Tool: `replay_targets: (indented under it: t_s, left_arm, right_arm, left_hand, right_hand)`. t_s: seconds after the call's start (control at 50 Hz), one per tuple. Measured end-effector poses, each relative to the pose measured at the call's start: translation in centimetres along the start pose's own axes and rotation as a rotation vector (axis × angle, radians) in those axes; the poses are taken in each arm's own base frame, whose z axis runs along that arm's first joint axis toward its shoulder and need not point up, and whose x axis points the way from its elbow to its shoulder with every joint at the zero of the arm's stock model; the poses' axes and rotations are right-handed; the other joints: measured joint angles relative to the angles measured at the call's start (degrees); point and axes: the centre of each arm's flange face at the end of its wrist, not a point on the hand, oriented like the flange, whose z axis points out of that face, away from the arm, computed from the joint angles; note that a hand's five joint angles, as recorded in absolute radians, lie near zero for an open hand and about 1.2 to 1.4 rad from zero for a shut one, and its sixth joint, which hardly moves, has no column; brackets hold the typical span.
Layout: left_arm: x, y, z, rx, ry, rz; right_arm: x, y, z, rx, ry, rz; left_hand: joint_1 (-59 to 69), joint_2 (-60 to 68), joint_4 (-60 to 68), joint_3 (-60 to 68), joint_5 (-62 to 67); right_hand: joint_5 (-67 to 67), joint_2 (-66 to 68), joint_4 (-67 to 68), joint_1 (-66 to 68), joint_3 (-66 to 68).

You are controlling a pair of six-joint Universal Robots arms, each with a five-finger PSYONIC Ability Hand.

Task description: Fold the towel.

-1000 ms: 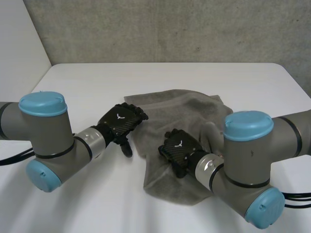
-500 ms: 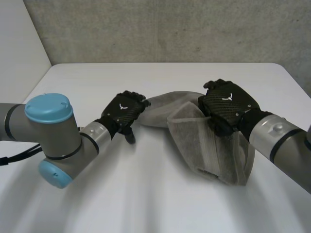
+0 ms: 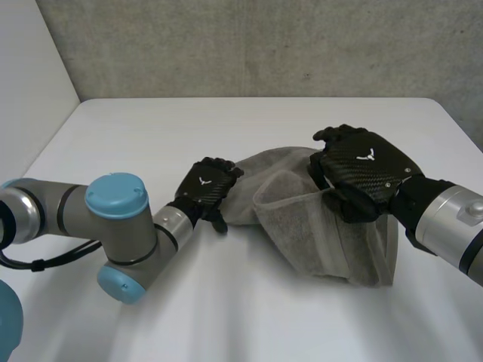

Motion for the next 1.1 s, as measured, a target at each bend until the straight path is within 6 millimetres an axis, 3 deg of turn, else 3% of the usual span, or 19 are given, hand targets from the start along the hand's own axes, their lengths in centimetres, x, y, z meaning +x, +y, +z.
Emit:
replay_targets:
  t_s: [0.28,0.36,0.6,0.76,0.84,0.96,1.1]
  left_arm:
    - [-0.1,-0.3,-0.3,-0.017,0.001,-0.005]
    - [0.0,0.0,-0.2,-0.018,0.004,-0.006]
    - [2.2,0.8,1.5,0.058,0.04,0.004]
    - [2.0,-0.8,1.9,0.121,0.026,0.004]
    - [1.2,-1.8,1.7,0.13,0.009,0.005]
    - [-1.8,-3.4,0.3,0.087,-0.052,-0.006]
    - [-5.5,-5.4,-2.7,0.03,-0.135,-0.016]
  right_arm:
    - [1.4,-0.1,0.2,0.006,0.038,-0.003]
    - [1.4,-0.2,0.1,0.006,0.038,0.001]
    - [1.2,-1.1,-0.7,0.019,0.043,0.046]
    - [1.2,-1.4,-0.9,0.03,0.044,0.043]
    - [1.3,-1.5,-0.8,0.033,0.041,0.036]
    - [1.7,-1.2,-0.6,0.011,0.032,0.009]
    - [3.7,1.3,-0.1,-0.146,0.02,-0.101]
  left_hand:
    - [2.02,2.46,0.0,0.0,2.87]
    - [9.26,10.26,0.0,0.0,10.43]
    - [58.06,59.96,0.0,0.0,59.99]
    - [58.63,63.26,0.0,0.0,63.08]
    - [58.63,63.27,0.0,0.0,63.09]
    - [58.65,63.27,0.0,0.0,63.39]
    - [58.65,63.56,0.0,0.0,63.59]
  right_hand:
    - [0.0,0.0,0.0,0.19,0.0]
    - [0.0,0.0,0.0,0.19,0.0]
    - [0.0,0.0,0.0,0.19,0.0]
    - [0.0,0.0,0.0,0.2,0.0]
    - [0.0,0.0,0.0,0.2,0.0]
    - [0.0,0.0,0.0,0.2,0.0]
    - [0.76,0.0,0.0,0.2,0.0]
